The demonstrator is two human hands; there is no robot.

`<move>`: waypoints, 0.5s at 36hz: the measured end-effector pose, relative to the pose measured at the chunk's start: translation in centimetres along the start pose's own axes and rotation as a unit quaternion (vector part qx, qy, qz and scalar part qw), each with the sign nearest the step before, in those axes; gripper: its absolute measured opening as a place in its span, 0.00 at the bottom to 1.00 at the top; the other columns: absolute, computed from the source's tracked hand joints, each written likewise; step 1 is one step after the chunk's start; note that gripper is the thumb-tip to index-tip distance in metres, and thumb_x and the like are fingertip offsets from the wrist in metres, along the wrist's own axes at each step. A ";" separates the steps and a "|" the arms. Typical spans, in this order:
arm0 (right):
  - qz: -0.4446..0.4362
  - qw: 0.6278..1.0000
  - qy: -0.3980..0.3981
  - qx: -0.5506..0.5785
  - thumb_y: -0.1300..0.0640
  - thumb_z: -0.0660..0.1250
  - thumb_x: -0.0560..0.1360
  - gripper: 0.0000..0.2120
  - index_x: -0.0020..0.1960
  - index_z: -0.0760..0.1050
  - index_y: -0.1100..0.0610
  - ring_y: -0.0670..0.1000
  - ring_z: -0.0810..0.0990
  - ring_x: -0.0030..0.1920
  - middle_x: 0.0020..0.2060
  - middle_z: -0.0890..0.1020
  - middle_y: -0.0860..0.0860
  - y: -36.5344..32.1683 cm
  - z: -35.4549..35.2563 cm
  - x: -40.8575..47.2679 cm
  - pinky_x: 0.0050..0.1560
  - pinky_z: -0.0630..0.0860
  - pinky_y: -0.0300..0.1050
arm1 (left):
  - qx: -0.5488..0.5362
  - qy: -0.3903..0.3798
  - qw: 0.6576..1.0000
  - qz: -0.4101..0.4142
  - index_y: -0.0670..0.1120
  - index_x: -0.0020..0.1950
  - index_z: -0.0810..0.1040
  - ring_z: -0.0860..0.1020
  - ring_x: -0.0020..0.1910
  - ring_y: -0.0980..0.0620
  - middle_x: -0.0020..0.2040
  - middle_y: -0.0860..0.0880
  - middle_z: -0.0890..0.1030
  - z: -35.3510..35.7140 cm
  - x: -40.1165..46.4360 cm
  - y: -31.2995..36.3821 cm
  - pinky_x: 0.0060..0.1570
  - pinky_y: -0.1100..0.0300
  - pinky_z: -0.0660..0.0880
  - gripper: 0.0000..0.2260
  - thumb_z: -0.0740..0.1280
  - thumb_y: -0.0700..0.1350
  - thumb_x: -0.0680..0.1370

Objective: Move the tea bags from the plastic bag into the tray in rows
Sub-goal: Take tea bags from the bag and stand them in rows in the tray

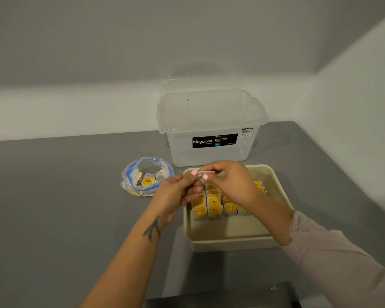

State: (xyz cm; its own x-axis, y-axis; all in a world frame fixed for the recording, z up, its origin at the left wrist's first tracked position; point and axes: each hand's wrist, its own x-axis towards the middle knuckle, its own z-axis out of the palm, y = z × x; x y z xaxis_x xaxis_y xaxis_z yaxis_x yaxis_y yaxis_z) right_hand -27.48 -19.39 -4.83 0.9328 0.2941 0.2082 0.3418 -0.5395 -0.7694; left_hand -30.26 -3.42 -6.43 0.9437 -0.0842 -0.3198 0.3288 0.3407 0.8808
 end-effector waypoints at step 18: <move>0.115 0.975 -0.035 0.187 0.61 0.69 0.75 0.05 0.50 0.78 0.54 0.49 0.82 0.46 0.45 0.84 0.51 -0.3 -0.1 0.0 0.44 0.77 0.37 | 0.140 0.003 0.984 0.111 0.46 0.55 0.79 0.82 0.41 0.55 0.46 0.46 0.83 0.3 -0.8 0.5 0.37 0.65 0.79 0.08 0.65 0.38 0.77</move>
State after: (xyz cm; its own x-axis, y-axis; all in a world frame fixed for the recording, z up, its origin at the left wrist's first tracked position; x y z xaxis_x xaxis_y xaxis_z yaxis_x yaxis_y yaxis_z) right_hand -27.55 -19.34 -4.52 0.9655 0.2591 -0.0272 0.0469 -0.2756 -0.9601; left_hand -30.84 -3.48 -5.57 0.9936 -0.0310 -0.1090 0.1111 0.0782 0.9907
